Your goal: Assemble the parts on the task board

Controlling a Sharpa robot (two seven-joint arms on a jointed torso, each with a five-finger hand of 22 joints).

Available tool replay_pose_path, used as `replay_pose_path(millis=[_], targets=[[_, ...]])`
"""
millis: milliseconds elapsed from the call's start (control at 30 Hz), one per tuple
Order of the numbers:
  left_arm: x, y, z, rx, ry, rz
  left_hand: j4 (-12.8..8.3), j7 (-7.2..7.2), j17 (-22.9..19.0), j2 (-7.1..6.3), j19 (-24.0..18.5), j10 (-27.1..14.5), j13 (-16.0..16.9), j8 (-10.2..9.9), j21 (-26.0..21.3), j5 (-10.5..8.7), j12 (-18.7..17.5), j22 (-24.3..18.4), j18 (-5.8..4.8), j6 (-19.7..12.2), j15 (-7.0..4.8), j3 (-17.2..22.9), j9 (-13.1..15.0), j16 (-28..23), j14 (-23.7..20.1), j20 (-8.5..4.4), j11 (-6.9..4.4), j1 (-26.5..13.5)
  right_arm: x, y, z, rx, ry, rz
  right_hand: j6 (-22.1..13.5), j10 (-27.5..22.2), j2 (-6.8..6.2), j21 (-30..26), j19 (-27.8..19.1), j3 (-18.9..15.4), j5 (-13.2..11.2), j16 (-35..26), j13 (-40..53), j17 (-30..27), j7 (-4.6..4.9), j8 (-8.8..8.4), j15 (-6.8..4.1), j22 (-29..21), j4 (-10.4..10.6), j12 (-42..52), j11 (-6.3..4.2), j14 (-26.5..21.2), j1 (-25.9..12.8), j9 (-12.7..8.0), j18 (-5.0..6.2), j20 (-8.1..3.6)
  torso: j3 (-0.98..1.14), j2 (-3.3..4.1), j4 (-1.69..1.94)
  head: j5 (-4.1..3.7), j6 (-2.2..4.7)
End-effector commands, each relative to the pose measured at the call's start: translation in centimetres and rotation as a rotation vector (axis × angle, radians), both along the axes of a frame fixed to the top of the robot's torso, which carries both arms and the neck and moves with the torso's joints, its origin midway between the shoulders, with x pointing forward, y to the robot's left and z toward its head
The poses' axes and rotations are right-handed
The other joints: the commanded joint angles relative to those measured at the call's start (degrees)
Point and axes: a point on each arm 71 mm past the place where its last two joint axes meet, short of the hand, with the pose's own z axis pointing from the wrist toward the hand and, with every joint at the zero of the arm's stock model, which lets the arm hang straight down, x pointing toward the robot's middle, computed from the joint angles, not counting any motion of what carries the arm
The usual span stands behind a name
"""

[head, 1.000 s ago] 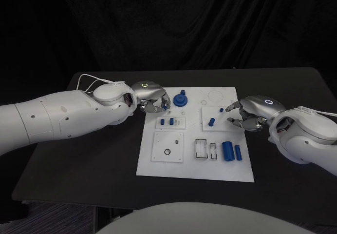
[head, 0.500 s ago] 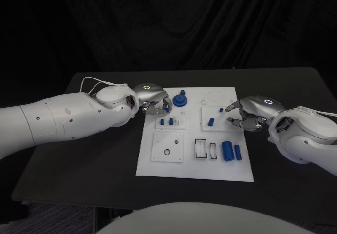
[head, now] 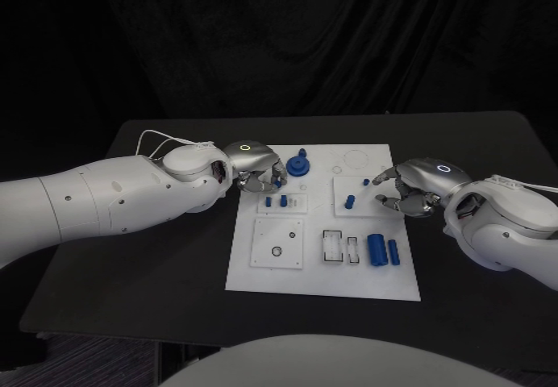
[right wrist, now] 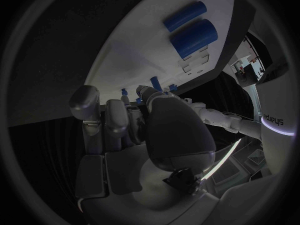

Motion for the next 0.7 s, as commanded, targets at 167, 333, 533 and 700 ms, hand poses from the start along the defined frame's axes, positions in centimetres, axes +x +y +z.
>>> replay_pose_path(millis=[167,333,533,700], targets=[[-0.01,-0.15,-0.41,-0.001,0.005,0.000,0.12,-0.05,-0.14,-0.11,-0.33,0.28,-0.07,-0.31,-0.40,0.17,-0.23,8.89,-0.58,-0.20,0.29,0.21,-0.06,-0.45,-0.34,0.04,0.09,-0.01,0.04,-0.10,0.00,-0.009,0.004,-0.009,0.32,-0.34,-0.18,-0.25,-0.03,0.28,-0.19,-0.21,3.99,-0.06,0.10,-0.06,-0.15,4.63,0.06,-0.24,-0.04,-0.28,0.52,-0.05,0.31,0.01,0.00,0.02,0.04,-0.16,0.00],[0.01,-0.23,-0.53,-0.007,-0.002,0.000,0.02,0.02,-0.22,-0.08,-0.40,0.33,-0.07,-0.31,-0.52,0.27,-0.28,8.86,-0.56,-0.12,0.28,0.31,-0.04,-0.51,-0.40,0.05,0.10,0.13,0.03,-0.11,-0.01,-0.010,0.005,-0.010,0.32,-0.34,-0.18,-0.25,-0.03,0.28,-0.19,-0.21,3.99,-0.06,0.10,-0.06,-0.15,4.63,0.06,-0.24,-0.04,-0.28,0.52,-0.05,0.31,0.01,-0.01,0.03,0.04,-0.20,0.00],[0.00,-0.29,-0.53,-0.019,-0.015,0.001,-0.24,0.09,-0.32,-0.03,-0.42,0.52,-0.03,-0.33,-0.55,0.59,-0.29,8.87,-0.55,-0.03,0.27,0.50,-0.01,-0.57,-0.46,0.05,0.07,0.46,0.03,-0.10,-0.02,-0.011,0.006,-0.011,0.35,-0.39,-0.17,-0.40,-0.08,0.37,-0.19,-0.28,3.94,-0.14,0.12,-0.08,-0.14,4.59,-0.02,-0.30,-0.03,-0.31,0.65,-0.10,0.33,0.02,-0.01,0.02,0.00,-0.17,0.00],[0.01,-0.28,-0.51,-0.024,-0.021,0.004,-0.26,0.11,-0.31,-0.01,-0.41,0.55,-0.02,-0.32,-0.54,0.65,-0.29,8.87,-0.56,0.02,0.27,0.52,0.00,-0.57,-0.46,0.05,0.08,0.48,0.02,-0.15,-0.04,-0.013,0.008,-0.013,0.37,-0.42,-0.16,-0.44,-0.09,0.41,-0.19,-0.30,3.90,-0.15,0.12,-0.08,-0.14,4.59,-0.05,-0.34,-0.03,-0.32,0.69,-0.11,0.34,0.02,-0.01,0.03,0.03,-0.20,0.00]])
